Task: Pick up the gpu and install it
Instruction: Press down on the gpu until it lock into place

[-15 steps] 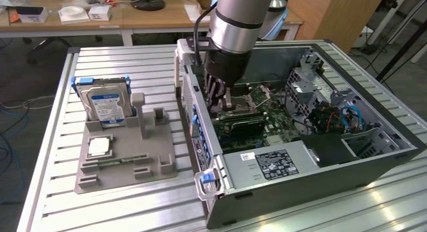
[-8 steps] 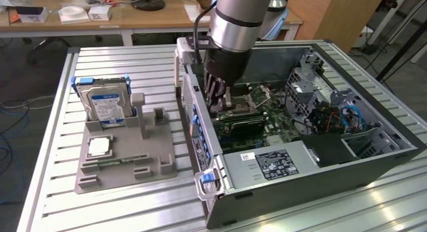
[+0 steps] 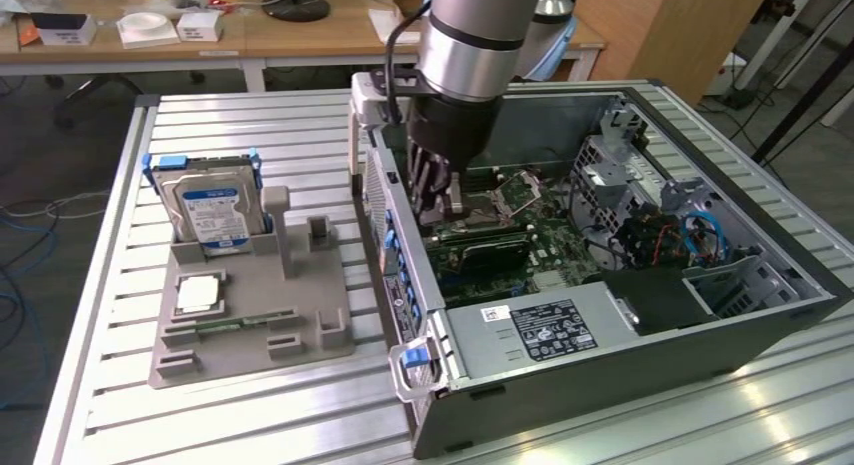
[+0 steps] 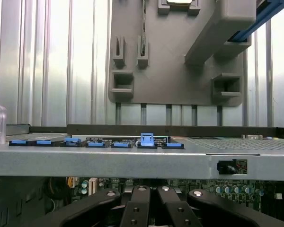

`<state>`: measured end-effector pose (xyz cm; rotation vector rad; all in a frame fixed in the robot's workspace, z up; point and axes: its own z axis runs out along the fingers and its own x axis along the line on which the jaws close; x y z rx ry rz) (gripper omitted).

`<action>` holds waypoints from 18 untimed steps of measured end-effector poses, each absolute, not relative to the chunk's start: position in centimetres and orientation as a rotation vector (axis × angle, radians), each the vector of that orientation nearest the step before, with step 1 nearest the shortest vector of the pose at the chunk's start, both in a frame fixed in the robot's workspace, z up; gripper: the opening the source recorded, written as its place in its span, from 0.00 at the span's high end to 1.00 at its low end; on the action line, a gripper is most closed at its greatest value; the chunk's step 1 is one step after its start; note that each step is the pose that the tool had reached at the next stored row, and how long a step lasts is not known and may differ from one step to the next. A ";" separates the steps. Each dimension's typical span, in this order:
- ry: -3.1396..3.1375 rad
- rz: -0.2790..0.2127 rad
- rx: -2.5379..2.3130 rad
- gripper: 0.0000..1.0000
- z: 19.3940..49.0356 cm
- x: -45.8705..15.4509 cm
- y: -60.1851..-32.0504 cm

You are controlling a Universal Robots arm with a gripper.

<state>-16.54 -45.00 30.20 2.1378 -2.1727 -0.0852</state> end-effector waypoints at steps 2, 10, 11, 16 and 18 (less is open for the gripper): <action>-2.173 -0.085 2.138 0.89 30.2 -16.8 -45.0; -2.171 -0.083 2.137 0.89 29.8 -17.2 -45.0; -2.171 -0.082 2.137 0.89 29.6 -17.2 -45.0; -2.170 -0.080 2.134 0.89 29.6 -17.2 -45.0; -2.170 -0.081 2.134 0.89 29.6 -17.1 -44.9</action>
